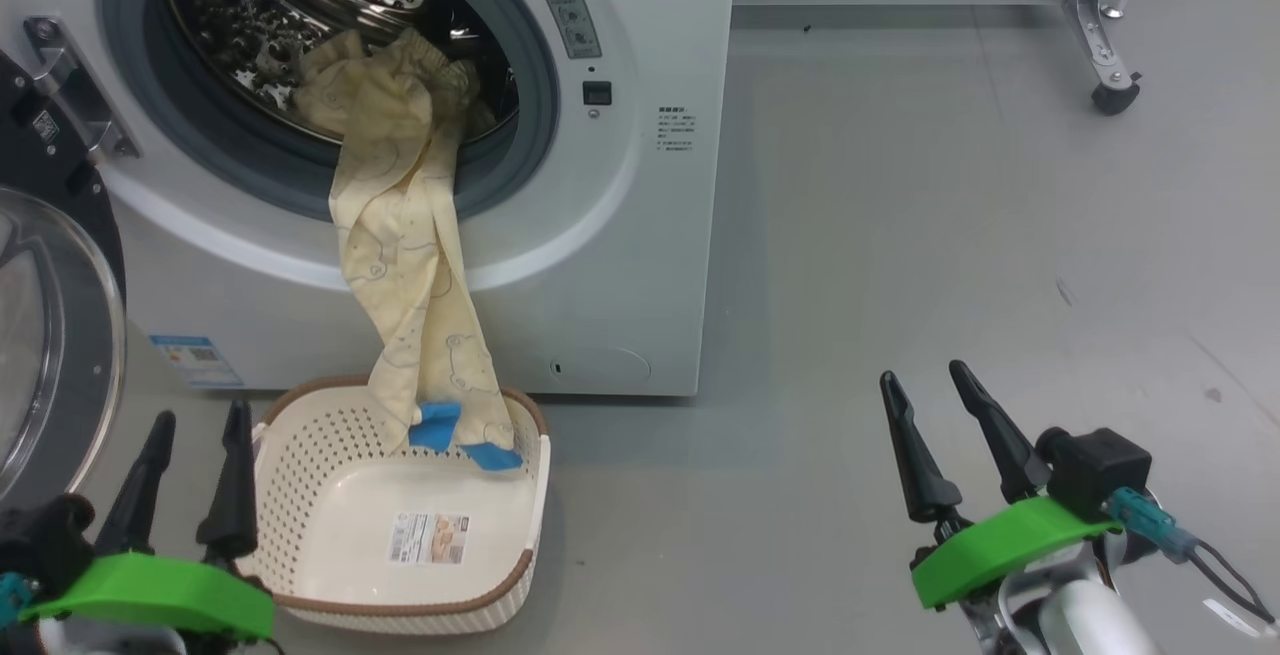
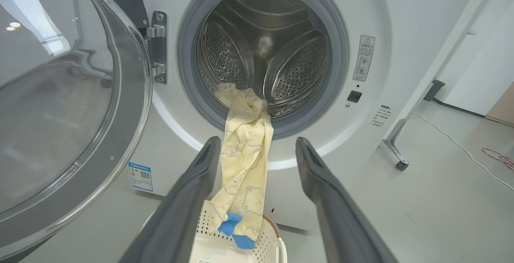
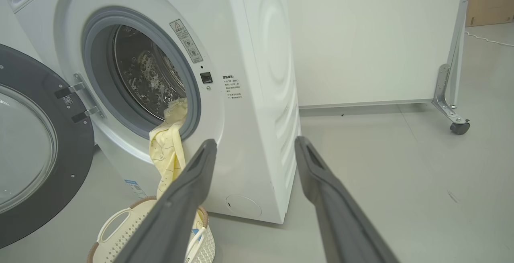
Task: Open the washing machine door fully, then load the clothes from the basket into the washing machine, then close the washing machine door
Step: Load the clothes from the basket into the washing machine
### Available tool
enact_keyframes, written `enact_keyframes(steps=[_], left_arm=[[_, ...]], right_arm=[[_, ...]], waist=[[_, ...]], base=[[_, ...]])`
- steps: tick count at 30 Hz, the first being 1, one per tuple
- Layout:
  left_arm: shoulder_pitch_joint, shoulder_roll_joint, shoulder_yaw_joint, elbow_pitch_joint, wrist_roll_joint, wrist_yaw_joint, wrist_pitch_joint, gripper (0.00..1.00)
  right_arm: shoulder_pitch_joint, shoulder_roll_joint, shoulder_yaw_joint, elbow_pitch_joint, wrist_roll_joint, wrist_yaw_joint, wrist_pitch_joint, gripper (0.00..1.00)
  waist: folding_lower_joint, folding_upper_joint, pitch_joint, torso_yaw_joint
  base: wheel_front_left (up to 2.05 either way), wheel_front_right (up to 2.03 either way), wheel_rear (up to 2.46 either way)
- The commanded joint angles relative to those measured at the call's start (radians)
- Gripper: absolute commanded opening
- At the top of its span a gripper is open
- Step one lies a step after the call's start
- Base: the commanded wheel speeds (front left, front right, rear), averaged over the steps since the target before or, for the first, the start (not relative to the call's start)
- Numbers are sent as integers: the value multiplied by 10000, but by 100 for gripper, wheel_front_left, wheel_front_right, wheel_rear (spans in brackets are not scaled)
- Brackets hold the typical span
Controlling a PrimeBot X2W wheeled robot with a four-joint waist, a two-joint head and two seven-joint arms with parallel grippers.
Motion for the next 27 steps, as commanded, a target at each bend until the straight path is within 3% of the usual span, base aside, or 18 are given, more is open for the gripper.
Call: enact_keyframes(steps=[1, 10, 27], left_arm=[[-213, 119, 642, -363, 259, -4, -110, 100], [819, -973, 1340, -323, 1513, -368, -110, 100], [1009, -1963, 2172, 67, 2719, -1109, -110, 100]], right_arm=[[-218, -12, 148, -287, 64, 4, -67, 100], [-87, -12, -39, -322, -29, 4, -67, 100], [-78, -12, -4, -309, 40, 4, -67, 100]], waist=[[1, -1, -68, -19], [1, -1, -133, -152], [1, -1, -82, -207]], base=[[0, 0, 0], [0, 0, 0], [0, 0, 0]])
